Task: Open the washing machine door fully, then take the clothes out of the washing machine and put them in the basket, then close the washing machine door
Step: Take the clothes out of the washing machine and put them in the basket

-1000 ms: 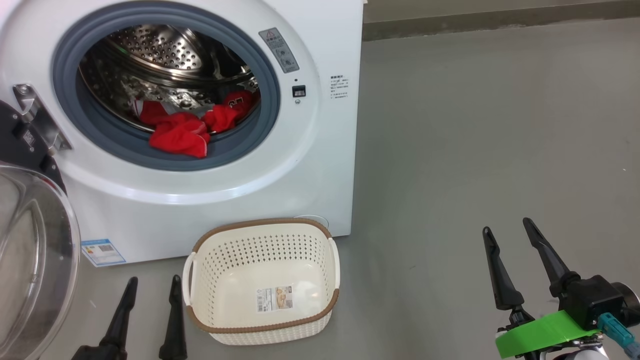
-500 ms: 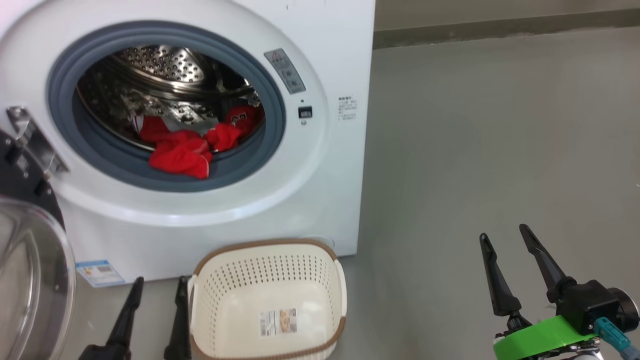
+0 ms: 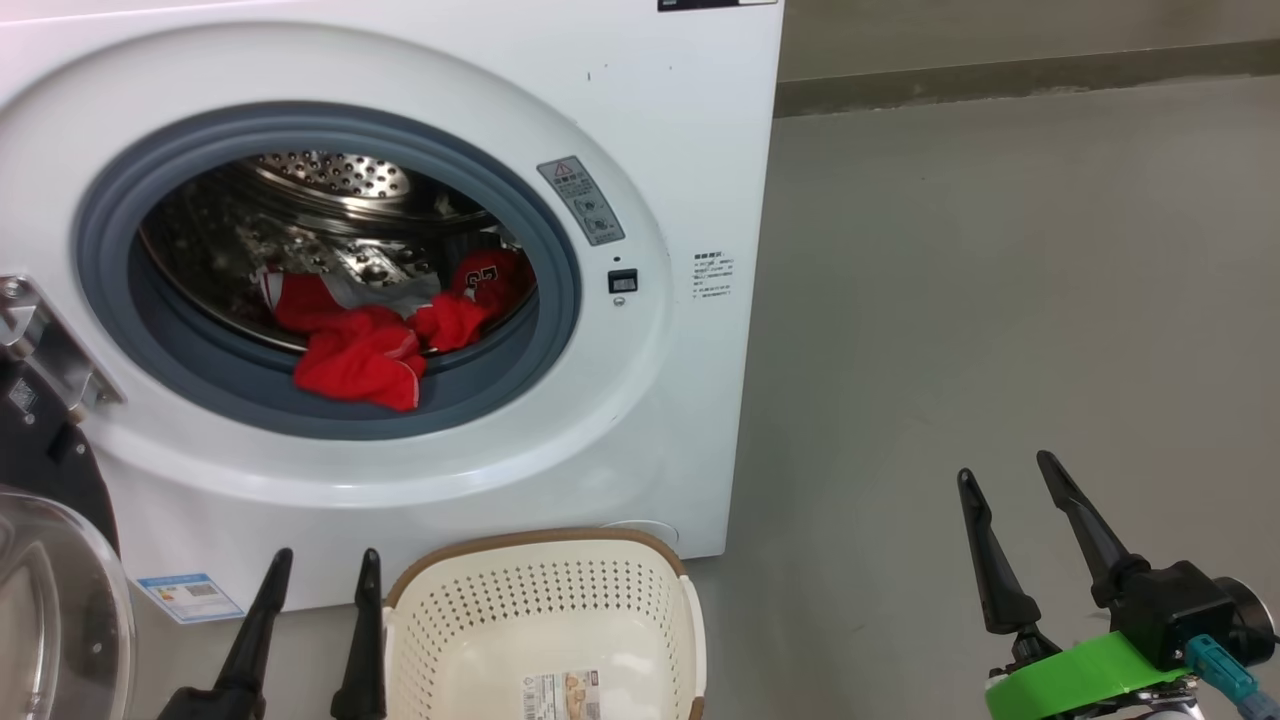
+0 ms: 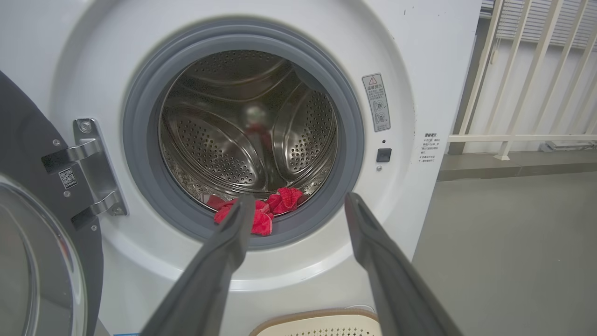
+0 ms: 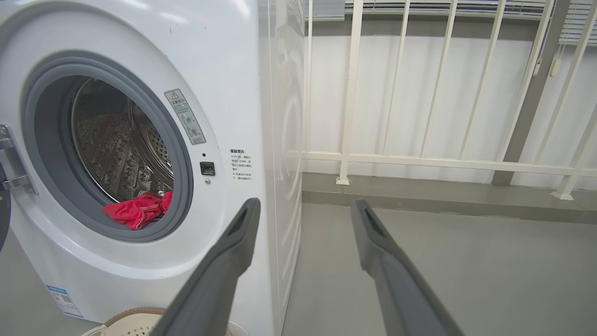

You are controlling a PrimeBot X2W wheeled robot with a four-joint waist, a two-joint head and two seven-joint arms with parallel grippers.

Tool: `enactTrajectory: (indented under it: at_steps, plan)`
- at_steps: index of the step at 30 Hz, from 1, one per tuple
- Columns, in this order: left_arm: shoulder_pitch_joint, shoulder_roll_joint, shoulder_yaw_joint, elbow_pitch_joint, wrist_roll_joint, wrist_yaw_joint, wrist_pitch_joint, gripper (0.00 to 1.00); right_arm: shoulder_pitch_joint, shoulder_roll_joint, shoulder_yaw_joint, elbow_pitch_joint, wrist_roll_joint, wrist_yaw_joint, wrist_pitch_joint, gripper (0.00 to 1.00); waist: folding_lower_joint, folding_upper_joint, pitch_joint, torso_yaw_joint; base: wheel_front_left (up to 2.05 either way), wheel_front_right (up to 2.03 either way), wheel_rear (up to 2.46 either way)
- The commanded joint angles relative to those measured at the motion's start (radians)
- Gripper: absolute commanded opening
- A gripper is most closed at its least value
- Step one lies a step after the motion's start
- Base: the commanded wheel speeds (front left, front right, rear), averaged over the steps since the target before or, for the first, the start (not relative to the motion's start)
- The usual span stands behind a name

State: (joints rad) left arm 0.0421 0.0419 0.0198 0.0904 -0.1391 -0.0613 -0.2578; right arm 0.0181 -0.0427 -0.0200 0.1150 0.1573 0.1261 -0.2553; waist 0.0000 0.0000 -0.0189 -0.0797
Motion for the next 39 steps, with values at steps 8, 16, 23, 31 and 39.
enactTrajectory:
  at_steps: [8, 16, 23, 31, 39]
  plan:
    - [-0.020, 0.011, 0.036, -0.027, 0.001, 0.007, -0.004, 1.00, -0.029, -0.008, 0.030, -0.017, -0.003, 0.005, -0.006, 1.00, 0.0000, 0.0000, 0.002, -0.007, 0.00, 0.00, 0.00]
    - [-0.013, 0.010, 0.040, -0.019, 0.007, 0.027, -0.004, 1.00, -0.032, -0.008, 0.036, -0.019, 0.007, 0.005, -0.006, 1.00, 0.0000, 0.0000, 0.000, -0.009, 0.00, 0.00, 0.00]
    - [-0.026, 0.009, 0.045, -0.010, -0.002, 0.058, -0.004, 1.00, -0.035, -0.008, 0.023, -0.030, 0.045, 0.005, -0.006, 1.00, 0.0000, 0.0000, 0.016, 0.002, 0.00, 0.00, 0.00]
    - [-0.067, 0.009, 0.032, -0.027, -0.028, 0.075, -0.004, 1.00, -0.046, -0.008, 0.025, -0.049, 0.029, 0.005, -0.006, 1.00, 0.0000, 0.0000, 0.063, 0.027, 0.00, 0.00, 0.00]
    - [-0.136, 0.009, 0.009, -0.038, -0.033, 0.086, -0.004, 1.00, -0.071, -0.008, 0.029, -0.073, 0.017, 0.005, -0.006, 1.00, 0.0000, 0.0000, 0.142, 0.055, 0.00, 0.00, 0.00]
